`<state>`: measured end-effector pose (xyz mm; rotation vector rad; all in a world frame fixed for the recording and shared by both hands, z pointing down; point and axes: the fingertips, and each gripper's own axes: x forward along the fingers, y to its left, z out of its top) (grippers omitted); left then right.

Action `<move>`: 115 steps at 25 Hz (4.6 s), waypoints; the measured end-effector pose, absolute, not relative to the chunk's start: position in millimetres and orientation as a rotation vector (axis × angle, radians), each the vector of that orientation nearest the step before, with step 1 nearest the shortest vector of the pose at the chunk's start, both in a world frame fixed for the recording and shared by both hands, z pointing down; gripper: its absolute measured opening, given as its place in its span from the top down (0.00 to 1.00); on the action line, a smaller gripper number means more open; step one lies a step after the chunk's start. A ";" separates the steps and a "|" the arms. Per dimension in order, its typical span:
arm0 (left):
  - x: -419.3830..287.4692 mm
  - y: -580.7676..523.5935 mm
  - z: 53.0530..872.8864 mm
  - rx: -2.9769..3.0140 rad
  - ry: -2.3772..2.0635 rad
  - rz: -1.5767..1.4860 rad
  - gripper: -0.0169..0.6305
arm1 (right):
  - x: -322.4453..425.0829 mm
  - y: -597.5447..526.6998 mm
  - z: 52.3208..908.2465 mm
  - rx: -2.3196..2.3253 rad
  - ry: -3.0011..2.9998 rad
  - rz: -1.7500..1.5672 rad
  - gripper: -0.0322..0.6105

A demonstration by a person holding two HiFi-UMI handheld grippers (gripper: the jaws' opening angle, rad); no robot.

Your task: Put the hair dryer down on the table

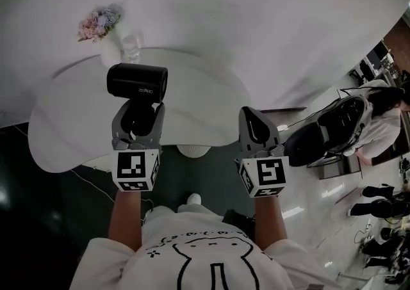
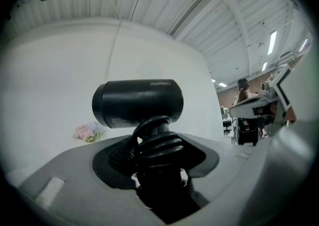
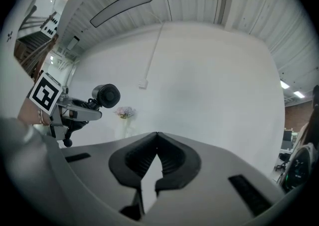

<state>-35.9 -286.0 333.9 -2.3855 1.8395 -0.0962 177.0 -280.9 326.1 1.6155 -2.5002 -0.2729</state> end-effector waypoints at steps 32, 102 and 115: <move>23.4 -476.1 513.1 -2.732 2.002 -0.692 0.59 | 189.5 -434.4 418.8 1.500 -2.389 0.034 0.95; 20.6 -498.8 585.8 -2.664 2.359 -1.058 0.41 | 189.7 -452.6 437.4 1.437 -2.360 0.093 0.95; -10.0 -431.1 511.4 -2.576 2.407 -0.730 0.41 | 190.8 -391.0 410.2 1.430 -2.455 0.037 0.95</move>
